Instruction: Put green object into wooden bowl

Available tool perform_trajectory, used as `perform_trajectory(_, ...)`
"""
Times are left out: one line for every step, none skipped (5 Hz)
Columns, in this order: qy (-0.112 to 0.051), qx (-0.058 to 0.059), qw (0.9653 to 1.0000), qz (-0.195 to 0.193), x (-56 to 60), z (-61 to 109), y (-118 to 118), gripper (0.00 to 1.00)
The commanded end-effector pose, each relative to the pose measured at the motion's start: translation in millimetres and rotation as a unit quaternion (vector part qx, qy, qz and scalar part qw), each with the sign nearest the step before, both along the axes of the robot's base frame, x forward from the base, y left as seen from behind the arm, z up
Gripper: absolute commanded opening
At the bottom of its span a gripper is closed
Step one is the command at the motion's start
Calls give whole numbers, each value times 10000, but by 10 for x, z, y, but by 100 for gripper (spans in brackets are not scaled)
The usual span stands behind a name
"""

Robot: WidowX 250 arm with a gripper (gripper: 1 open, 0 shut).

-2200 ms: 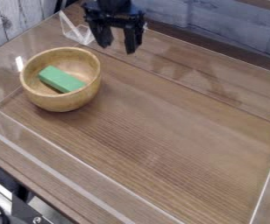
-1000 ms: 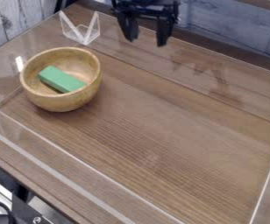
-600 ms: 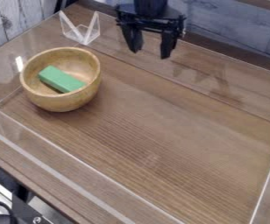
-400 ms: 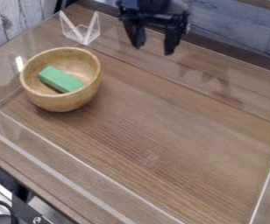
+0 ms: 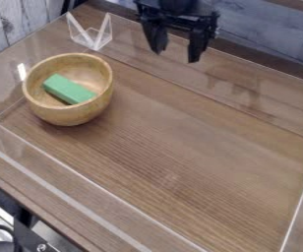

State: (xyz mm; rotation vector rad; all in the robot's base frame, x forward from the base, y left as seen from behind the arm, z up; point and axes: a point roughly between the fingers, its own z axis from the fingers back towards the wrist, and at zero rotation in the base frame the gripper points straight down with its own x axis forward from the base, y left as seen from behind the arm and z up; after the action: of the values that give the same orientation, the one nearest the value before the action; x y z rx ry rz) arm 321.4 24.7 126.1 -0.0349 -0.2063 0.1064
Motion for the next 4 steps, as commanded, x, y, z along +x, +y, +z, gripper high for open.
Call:
perform_trajectory(-251,108,9993,264,41,57,25,0)
perform_trajectory(-260,138,9979,572,42,-28,52,100)
perform_trajectory(-291,187,9959,837,67,-89,81,100)
perform_trajectory(-339,214,9971,647,139,-21,30,100)
